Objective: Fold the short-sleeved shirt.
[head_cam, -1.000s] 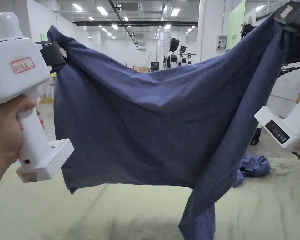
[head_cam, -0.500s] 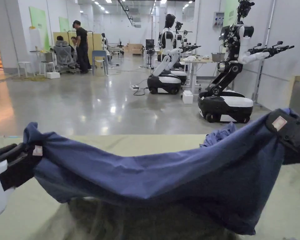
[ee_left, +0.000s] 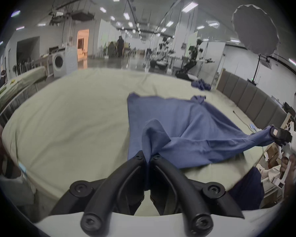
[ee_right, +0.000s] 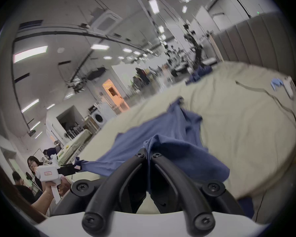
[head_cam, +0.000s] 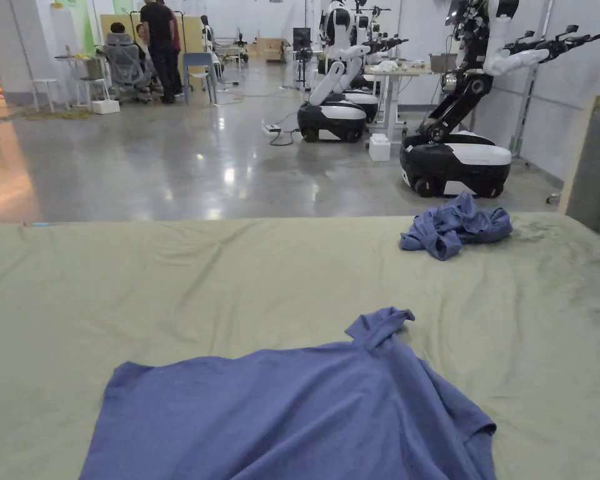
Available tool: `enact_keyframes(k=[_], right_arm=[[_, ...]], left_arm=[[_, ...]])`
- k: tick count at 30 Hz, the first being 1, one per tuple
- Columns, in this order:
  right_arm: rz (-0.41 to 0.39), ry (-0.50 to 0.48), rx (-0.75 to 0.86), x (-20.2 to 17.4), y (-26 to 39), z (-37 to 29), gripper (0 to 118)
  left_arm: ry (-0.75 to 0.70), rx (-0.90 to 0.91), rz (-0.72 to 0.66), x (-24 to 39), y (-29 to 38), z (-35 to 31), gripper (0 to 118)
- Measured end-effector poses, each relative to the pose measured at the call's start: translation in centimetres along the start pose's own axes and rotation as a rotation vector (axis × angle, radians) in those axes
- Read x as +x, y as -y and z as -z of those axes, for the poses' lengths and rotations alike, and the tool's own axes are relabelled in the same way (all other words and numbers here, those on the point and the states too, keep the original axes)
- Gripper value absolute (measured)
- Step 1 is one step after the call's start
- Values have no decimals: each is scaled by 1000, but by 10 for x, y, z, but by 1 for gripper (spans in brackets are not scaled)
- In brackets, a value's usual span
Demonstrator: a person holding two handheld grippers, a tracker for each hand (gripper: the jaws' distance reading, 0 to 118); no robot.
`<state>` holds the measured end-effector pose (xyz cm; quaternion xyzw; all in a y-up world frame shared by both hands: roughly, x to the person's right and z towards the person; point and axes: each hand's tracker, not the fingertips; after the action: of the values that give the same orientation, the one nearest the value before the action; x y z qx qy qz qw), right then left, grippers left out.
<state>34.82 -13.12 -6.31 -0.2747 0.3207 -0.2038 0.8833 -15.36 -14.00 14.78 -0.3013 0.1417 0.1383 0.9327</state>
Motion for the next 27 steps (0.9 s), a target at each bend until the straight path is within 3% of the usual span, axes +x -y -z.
enact_keyframes(k=[3,5,9,11,13,14,15,16,17,19,22,23,24,25,26,27], right_arm=[[44,77,-116,15,15,12,3],[34,157,-204,26,21,30,3],[-17,317,-323,47,17,70,3],[-29,339,-333,56,7,84,3],[-98,370,-347,62,-1,92,5],[-107,347,-318,63,-4,90,17],[-138,329,-275,63,-9,87,56],[-172,343,-239,64,-14,82,96],[-211,363,-186,64,-19,76,117],[-306,386,9,58,-31,59,118],[-423,413,149,61,-34,66,117],[-459,401,164,7,-9,40,111],[-480,377,172,-50,18,14,87],[-495,354,178,-50,19,15,51],[-496,352,190,-48,20,18,17],[-487,369,190,-60,20,13,9]], left_arm=[[-20,-96,74,-12,19,8,3],[-60,-173,129,-14,25,20,3],[-117,-270,126,-20,22,48,3],[-106,-322,97,-25,19,56,3],[-105,-330,121,-21,19,56,8],[-115,-295,126,-21,20,52,23],[-161,-236,143,-22,19,46,71],[-194,-204,150,-22,16,40,108],[-233,-144,139,-18,15,27,118],[-240,78,97,-14,7,-4,118],[-234,318,27,-2,0,-39,118],[-218,352,18,1,-1,-45,118],[-212,389,7,4,-2,-48,109],[-214,388,14,8,-1,-50,88],[-208,368,24,10,0,-51,48],[-195,353,16,10,0,-50,2]])
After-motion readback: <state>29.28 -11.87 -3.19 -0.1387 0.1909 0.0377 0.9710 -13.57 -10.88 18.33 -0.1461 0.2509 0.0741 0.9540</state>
